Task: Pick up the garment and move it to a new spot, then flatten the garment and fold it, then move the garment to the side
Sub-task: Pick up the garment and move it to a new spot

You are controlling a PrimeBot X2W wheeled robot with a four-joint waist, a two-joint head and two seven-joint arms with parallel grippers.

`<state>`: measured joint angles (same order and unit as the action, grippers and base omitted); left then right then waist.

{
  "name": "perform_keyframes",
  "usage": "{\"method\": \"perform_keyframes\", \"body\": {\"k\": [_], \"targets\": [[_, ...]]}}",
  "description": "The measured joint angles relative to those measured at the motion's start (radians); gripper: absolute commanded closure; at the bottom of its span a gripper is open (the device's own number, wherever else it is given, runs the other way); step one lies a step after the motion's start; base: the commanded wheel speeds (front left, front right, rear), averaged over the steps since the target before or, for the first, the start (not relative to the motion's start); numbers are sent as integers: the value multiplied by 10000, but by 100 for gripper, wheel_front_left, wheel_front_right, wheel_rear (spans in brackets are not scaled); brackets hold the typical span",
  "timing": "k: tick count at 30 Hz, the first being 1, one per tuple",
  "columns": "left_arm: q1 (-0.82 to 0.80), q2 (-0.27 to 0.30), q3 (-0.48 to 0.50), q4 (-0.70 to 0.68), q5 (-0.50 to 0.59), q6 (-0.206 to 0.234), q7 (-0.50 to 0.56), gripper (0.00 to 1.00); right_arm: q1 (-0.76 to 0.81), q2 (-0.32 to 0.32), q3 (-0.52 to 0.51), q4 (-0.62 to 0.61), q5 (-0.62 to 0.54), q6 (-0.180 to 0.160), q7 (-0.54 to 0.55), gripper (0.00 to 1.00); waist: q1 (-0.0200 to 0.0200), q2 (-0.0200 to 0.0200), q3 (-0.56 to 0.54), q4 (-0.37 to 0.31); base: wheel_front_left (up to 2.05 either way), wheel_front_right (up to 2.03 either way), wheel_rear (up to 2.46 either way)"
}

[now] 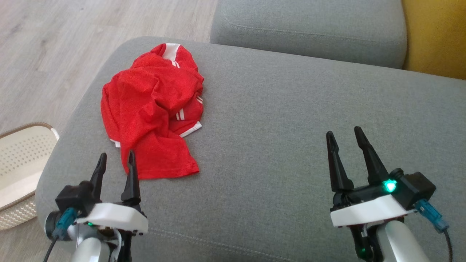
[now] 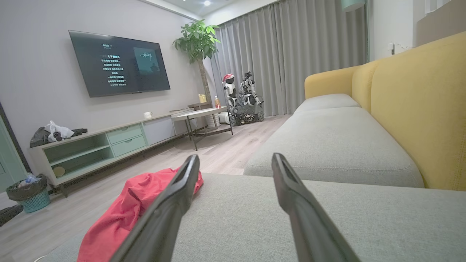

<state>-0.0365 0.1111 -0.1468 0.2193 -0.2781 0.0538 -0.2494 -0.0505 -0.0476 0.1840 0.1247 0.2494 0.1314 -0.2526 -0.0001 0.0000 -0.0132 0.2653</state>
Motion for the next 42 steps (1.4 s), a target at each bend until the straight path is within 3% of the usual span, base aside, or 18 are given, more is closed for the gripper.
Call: {"method": "perform_keyframes", "body": {"k": [10,15,24,31,42], "targets": [[23,-238,336,-84,174,-201,-2,0,0,0,186,65,-19,0,0,0,0,0,89,7,0,0,0],[-217,-194,351,736,213,-441,117,0,-52,0,205,81,-207,0,0,0,0,0,520,-137,0,0,0],[-3572,527,374,2127,12,-997,2065,0,-1053,-2,-44,-54,-767,0,0,0,0,0,2005,-539,0,0,0],[-6028,1066,441,4017,-217,-1252,3547,0,-1527,-13,31,-121,-932,0,0,0,1,0,3124,-984,0,0,0],[-7524,1551,303,6412,-222,-1427,4322,0,-1888,-27,65,-157,-940,0,-27,0,1,0,3837,-1595,0,0,0]]}}
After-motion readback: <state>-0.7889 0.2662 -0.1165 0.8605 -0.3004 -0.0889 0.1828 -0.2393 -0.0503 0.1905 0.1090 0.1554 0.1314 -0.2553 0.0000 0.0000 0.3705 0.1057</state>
